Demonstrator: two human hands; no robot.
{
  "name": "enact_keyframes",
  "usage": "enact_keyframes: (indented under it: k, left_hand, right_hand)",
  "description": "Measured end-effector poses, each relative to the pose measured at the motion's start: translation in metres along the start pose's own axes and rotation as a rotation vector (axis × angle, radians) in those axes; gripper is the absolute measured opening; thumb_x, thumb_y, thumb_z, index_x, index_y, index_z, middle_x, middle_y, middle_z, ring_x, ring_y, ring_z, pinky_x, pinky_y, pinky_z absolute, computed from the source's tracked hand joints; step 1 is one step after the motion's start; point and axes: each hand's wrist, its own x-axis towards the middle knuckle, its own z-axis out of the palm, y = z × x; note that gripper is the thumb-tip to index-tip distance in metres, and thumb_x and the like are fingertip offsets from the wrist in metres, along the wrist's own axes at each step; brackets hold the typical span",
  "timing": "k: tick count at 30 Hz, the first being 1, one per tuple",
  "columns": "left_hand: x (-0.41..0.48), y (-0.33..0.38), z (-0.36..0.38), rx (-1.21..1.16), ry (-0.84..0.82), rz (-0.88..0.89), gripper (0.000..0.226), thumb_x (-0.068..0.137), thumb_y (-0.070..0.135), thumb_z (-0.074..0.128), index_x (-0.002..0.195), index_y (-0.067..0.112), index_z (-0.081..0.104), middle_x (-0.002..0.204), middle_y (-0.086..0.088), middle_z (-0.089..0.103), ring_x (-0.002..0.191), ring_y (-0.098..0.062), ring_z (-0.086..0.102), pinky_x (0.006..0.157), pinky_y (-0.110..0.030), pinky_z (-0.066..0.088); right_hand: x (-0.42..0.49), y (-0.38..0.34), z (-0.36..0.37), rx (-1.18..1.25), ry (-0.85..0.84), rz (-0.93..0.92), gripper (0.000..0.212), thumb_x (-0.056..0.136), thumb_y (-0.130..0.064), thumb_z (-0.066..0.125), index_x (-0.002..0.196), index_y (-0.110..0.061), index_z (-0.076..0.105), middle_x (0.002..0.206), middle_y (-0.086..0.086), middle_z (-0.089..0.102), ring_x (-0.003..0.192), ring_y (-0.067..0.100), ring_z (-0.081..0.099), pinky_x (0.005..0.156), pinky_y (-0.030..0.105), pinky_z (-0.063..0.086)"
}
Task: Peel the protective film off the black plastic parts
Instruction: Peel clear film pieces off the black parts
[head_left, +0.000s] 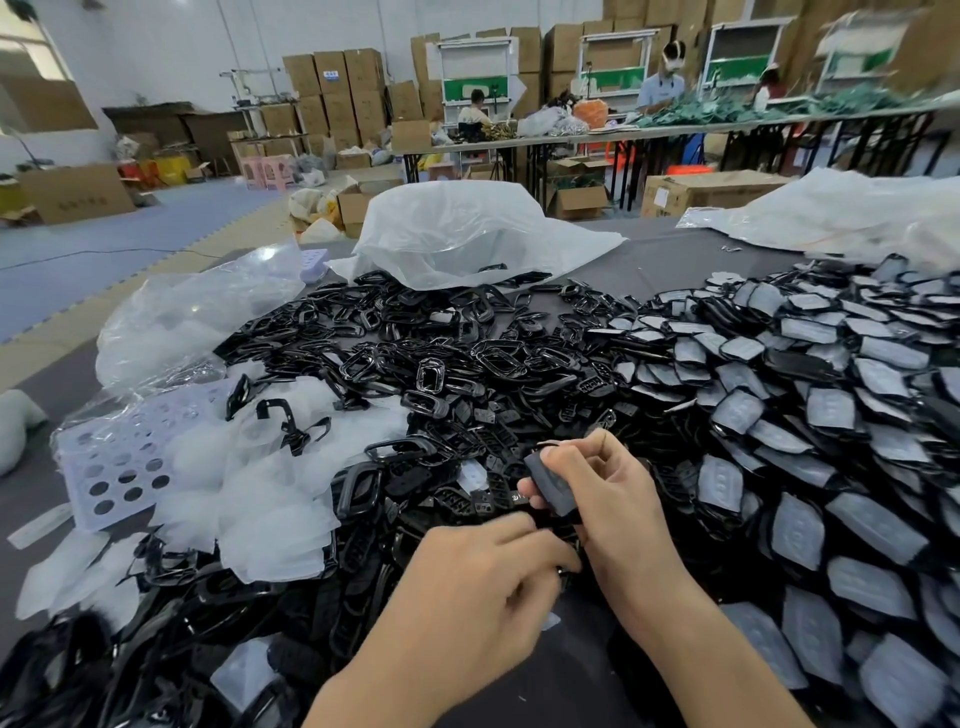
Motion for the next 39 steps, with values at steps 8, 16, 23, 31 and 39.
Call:
enact_keyframes:
  k: [8,16,23,31,39]
  left_hand:
    - [0.003,-0.013,-0.003,-0.41,0.311,-0.539,0.012,0.095,0.039,0.053,0.105,0.043,0.058,0.076,0.007,0.064,0.058,-0.01,0.059,0.054,-0.022,0.047]
    - [0.01,-0.019,-0.006,-0.63,0.363,-0.665,0.01,0.097,0.014,0.06,0.093,0.02,0.067,0.065,0.004,0.068,0.055,-0.007,0.062,0.054,-0.016,0.05]
    - [0.007,-0.022,0.001,-0.578,0.383,-0.648,0.009,0.096,0.017,0.061,0.092,0.024,0.065,0.068,0.002,0.067,0.057,-0.01,0.064,0.058,-0.018,0.051]
    - [-0.003,-0.02,0.001,-0.555,0.349,-0.626,0.022,0.099,0.027,0.056,0.116,0.041,0.057,0.088,0.011,0.069,0.072,-0.01,0.068,0.068,-0.021,0.055]
    - [-0.031,-0.022,-0.024,-0.242,0.243,-0.474,0.027,0.099,0.031,0.051,0.119,0.049,0.052,0.099,0.02,0.061,0.078,-0.011,0.061,0.065,-0.015,0.048]
  right_hand:
    - [-0.004,0.005,0.003,-0.044,-0.147,-0.003,0.006,0.088,-0.019,0.075,0.083,-0.017,0.071,0.08,0.006,0.074,0.071,0.022,0.072,0.063,0.023,0.057]
    - [-0.005,0.005,0.006,-0.012,-0.222,-0.027,0.021,0.079,-0.026,0.075,0.099,-0.022,0.079,0.092,0.013,0.076,0.077,0.021,0.074,0.069,0.021,0.057]
    - [-0.003,0.007,0.005,-0.115,-0.195,-0.078,0.027,0.102,-0.013,0.055,0.096,-0.026,0.078,0.088,0.012,0.077,0.07,0.02,0.073,0.064,0.021,0.057]
    - [-0.006,-0.005,-0.003,-0.439,-0.11,-0.224,0.016,0.103,-0.025,0.055,0.1,-0.035,0.068,0.078,0.007,0.076,0.062,0.019,0.071,0.054,0.023,0.053]
    - [0.059,-0.096,-0.049,-0.239,0.418,-0.362,0.08,0.1,-0.024,0.06,0.16,-0.02,0.009,0.092,0.009,0.075,0.06,0.009,0.07,0.054,0.021,0.056]
